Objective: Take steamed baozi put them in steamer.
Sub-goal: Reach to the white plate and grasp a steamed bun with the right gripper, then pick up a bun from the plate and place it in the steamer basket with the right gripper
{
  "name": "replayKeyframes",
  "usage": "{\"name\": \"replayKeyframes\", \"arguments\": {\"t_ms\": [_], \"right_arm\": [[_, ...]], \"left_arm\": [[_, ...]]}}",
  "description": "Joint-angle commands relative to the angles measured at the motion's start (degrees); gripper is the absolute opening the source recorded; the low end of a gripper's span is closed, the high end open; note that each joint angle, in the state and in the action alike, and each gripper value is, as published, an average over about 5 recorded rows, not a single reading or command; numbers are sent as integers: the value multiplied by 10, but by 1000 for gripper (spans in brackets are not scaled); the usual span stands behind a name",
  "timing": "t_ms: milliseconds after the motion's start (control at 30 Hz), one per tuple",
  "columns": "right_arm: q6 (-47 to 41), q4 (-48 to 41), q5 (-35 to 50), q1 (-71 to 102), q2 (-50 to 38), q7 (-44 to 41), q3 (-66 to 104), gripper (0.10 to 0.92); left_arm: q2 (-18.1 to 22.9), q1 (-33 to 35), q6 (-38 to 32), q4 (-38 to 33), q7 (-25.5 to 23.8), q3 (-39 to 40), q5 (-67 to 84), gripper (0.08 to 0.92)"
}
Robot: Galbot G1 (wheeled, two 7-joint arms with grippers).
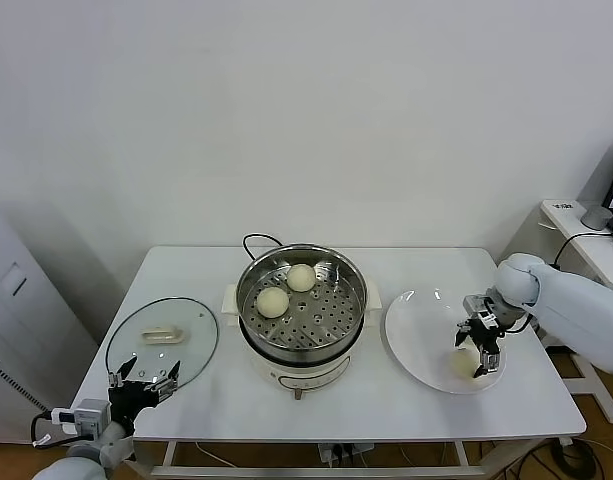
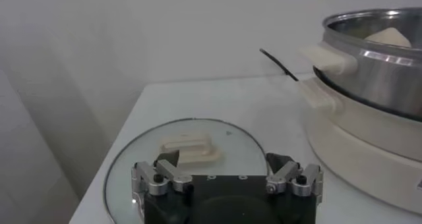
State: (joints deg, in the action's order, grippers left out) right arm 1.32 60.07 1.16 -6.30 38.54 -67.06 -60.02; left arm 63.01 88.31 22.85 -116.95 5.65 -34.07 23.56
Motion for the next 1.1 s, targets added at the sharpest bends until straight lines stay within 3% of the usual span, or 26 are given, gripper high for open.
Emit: {"name": "replayKeyframes", "arguments": {"t_ms": [33,400,700,933,1100], "right_arm": [[1,-8,-14,22,5,2,20,702],[1,5,-18,13,4,-2,22,521],[30,63,70,-165,-22,-40,-72,515],[83,77,161,-313,60,-49,-135,517],[135,66,173,-338,134,-51,-103,518]], "left_arm": [[0,0,0,1,0,0,0,823],[4,-1,1,-1,0,1,-1,823],[0,-1,1,-4,1,2,0,823],[0,-3,1,-4,1,7,3,823],[-3,-3,0,-6,1,6,4,823]]}}
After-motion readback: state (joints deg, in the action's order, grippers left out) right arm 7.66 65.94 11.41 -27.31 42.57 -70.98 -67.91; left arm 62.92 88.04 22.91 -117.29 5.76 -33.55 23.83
